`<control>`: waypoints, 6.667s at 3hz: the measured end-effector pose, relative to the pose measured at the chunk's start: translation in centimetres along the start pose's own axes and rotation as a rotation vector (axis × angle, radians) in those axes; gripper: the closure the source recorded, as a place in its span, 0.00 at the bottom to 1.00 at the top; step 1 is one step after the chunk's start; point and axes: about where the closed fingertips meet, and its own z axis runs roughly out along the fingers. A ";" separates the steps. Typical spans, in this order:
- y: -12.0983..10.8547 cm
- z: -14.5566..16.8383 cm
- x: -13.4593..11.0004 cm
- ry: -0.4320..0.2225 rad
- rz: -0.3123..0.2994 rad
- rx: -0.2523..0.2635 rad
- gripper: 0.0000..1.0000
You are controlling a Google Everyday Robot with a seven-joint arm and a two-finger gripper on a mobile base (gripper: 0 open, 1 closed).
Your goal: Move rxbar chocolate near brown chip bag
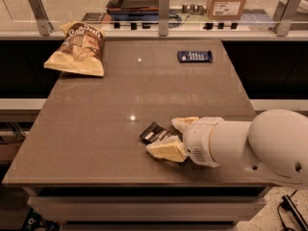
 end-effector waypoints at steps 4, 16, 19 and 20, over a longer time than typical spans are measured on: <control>-0.1 -0.1 -1.2 0.004 -0.024 -0.006 1.00; -15.2 23.8 -17.6 0.189 -0.319 -0.088 0.82; -15.0 23.8 -17.7 0.191 -0.319 -0.091 0.11; -15.0 23.8 -17.7 0.191 -0.319 -0.091 0.00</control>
Offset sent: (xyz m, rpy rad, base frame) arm -0.0003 0.0010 0.0005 -0.0010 -0.0011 0.0020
